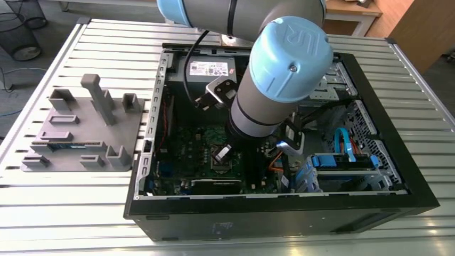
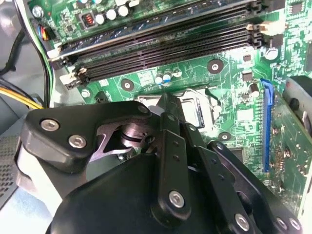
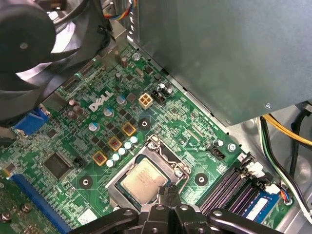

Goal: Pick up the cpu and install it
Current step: 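Install the first cpu locking lever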

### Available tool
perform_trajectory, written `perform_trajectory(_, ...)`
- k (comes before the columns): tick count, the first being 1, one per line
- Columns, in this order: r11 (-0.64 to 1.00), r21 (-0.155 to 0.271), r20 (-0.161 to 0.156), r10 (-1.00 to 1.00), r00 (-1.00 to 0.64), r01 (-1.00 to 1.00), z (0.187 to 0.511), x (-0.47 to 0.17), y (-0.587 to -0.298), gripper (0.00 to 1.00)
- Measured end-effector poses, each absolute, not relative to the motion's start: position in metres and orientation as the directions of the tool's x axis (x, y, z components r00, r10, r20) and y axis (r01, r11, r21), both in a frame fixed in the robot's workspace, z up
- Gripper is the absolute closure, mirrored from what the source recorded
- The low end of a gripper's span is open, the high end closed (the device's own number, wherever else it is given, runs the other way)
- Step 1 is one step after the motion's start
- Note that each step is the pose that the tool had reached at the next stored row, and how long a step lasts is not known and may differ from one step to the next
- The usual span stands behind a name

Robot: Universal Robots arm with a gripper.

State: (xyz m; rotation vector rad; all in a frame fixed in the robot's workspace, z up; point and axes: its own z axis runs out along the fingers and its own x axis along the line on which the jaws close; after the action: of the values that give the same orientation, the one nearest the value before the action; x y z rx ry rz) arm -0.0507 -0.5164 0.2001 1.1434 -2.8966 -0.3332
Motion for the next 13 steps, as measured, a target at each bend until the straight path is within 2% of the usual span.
perform_trajectory(13,0.777,0.194,-0.069,-0.598,-0.798,-0.599,0.1949,-0.0520,-0.5163,0.89)
